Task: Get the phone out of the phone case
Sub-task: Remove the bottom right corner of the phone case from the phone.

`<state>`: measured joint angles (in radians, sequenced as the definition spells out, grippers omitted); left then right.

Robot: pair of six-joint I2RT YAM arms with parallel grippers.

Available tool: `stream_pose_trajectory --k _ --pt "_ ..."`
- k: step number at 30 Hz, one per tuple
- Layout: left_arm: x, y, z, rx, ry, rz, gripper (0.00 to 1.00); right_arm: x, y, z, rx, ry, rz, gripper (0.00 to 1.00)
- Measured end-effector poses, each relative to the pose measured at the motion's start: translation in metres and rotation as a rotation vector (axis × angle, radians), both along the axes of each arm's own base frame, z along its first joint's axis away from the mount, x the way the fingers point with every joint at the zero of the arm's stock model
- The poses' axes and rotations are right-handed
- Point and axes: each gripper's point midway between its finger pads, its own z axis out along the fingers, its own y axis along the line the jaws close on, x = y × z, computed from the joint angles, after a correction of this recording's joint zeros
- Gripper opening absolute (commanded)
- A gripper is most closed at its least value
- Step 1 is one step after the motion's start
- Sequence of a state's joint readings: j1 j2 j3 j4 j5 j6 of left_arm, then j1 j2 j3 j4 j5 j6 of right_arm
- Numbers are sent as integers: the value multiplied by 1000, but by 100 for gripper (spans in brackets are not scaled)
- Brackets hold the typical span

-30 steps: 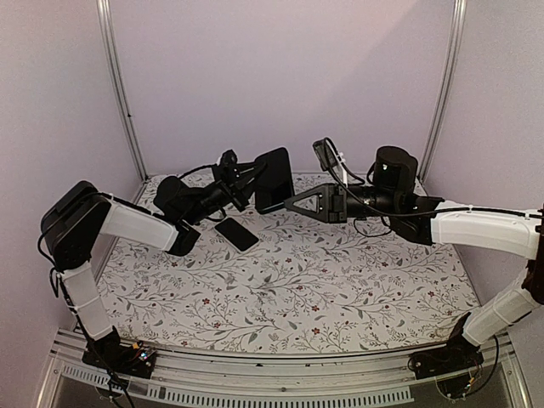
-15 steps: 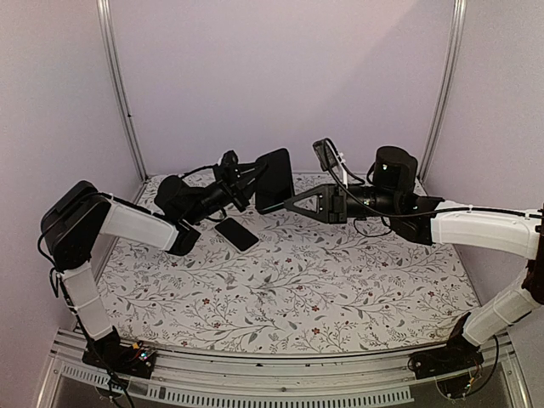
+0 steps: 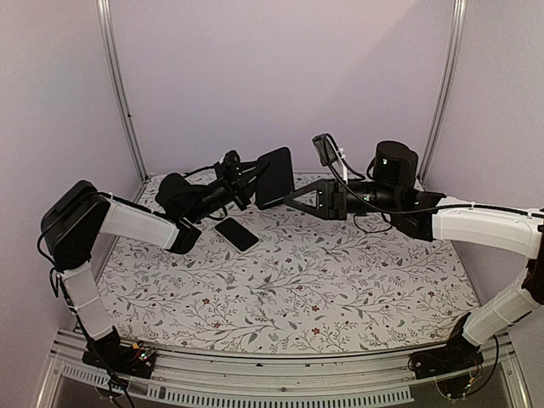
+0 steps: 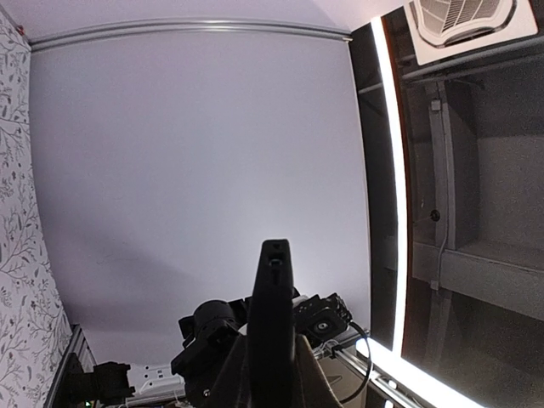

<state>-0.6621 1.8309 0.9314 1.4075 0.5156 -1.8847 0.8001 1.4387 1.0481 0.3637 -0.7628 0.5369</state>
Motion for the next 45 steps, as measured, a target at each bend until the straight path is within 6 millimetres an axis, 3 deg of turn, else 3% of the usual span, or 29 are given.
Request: stream_pose_trajectory --k 4,10,19,33,41,43,45 --pt "-1 -3 -2 3 24 -12 0 0 0 1 0 -18 -1 24" --pt "-1 -3 -1 -1 27 -13 0 0 0 1 -3 -18 3 8" --pt "0 -5 2 -24 26 -25 0 -1 1 7 2 -25 13 13" --pt "8 -4 14 -105 98 -53 0 4 13 29 31 -88 76 0" --pt "8 -5 17 -119 117 -72 0 4 16 31 48 -123 98 0" --pt "10 -4 16 -118 114 -65 0 5 15 31 48 -121 96 9" --pt "11 -2 16 -115 108 -55 0 7 15 29 44 -111 88 32"
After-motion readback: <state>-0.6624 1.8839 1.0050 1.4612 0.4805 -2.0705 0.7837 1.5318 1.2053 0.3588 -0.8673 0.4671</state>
